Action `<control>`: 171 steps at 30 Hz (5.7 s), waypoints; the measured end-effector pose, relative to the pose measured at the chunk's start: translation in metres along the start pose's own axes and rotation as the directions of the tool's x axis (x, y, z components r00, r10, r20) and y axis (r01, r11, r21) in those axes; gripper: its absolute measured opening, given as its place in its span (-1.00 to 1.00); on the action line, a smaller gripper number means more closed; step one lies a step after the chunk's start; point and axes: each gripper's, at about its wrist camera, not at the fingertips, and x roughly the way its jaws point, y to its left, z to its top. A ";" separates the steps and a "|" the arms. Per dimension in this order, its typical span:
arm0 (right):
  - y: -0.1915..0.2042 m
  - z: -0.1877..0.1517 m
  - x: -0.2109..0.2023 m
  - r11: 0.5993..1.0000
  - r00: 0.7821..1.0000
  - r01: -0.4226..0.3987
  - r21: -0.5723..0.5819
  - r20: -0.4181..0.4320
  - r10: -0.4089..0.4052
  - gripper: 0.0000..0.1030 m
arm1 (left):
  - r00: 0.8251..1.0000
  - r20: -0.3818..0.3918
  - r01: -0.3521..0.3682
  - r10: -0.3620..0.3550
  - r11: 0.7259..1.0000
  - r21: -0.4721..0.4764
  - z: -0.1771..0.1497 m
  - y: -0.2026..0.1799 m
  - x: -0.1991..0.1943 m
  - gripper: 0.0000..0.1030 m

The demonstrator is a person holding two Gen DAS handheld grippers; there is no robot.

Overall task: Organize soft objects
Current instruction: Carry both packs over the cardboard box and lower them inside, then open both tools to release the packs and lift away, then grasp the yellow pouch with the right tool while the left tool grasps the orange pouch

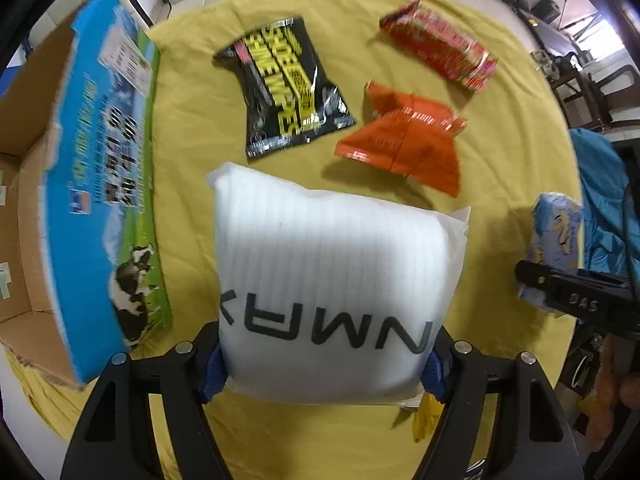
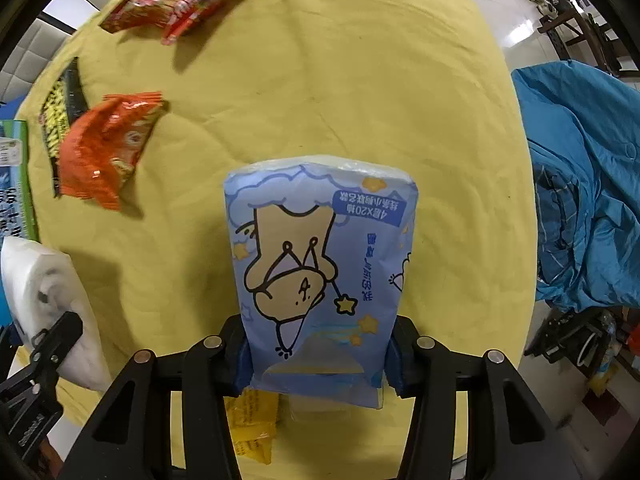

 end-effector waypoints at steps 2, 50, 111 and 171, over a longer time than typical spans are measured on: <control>0.008 -0.005 -0.010 1.000 1.000 -0.010 -0.002 0.016 0.010 0.02 | 1.000 0.020 0.007 -0.007 1.000 -0.005 -0.003 0.001 -0.017 0.42; 0.434 0.010 -0.113 0.935 0.957 -0.219 -0.278 0.125 0.261 -0.01 | 0.973 0.020 0.228 -0.232 0.931 -0.285 0.070 0.369 -0.073 0.42; 0.452 -0.025 -0.078 0.960 0.974 -0.008 -0.280 0.214 0.071 1.00 | 0.986 0.164 0.042 -0.008 0.978 -0.206 0.015 0.366 -0.116 0.90; -0.005 -0.080 -0.041 0.984 0.991 -0.093 0.152 0.113 0.076 0.16 | 0.993 0.039 0.102 -0.108 0.987 0.128 0.029 0.022 -0.103 0.90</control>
